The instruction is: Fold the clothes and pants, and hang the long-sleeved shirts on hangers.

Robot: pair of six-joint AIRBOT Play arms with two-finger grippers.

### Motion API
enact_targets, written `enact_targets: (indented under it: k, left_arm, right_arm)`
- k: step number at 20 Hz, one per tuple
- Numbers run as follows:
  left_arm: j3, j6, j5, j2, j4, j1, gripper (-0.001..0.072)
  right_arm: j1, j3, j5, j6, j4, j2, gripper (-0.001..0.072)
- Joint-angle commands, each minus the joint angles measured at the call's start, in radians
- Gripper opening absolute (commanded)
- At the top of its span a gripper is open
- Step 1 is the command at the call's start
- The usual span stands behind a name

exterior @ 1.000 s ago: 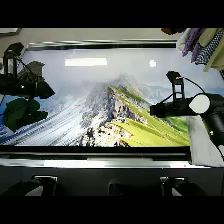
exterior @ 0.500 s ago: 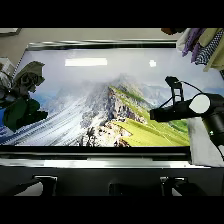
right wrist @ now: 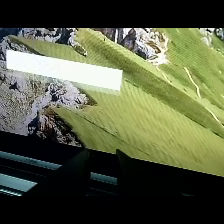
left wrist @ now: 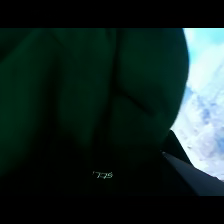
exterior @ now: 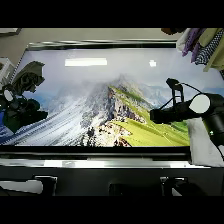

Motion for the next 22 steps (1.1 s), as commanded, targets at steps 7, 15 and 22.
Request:
enact_targets:
  k: [7,15,22]
  left_arm:
    - [-0.002,0.153,-0.140,-0.022,-0.333,-0.071,0.0015]
    - [0.000,0.187,-0.137,0.148,-0.750,-0.612,0.0015]
    - [0.000,-0.019,0.099,0.016,-0.758,-0.999,0.0016]
  right_arm:
    - [0.001,0.001,-0.008,0.097,0.005,0.001,0.0208]
    - [0.001,0.001,0.052,0.148,-0.050,0.034,0.0207]
    - [0.001,0.000,0.122,0.144,-0.232,0.134,0.0214]
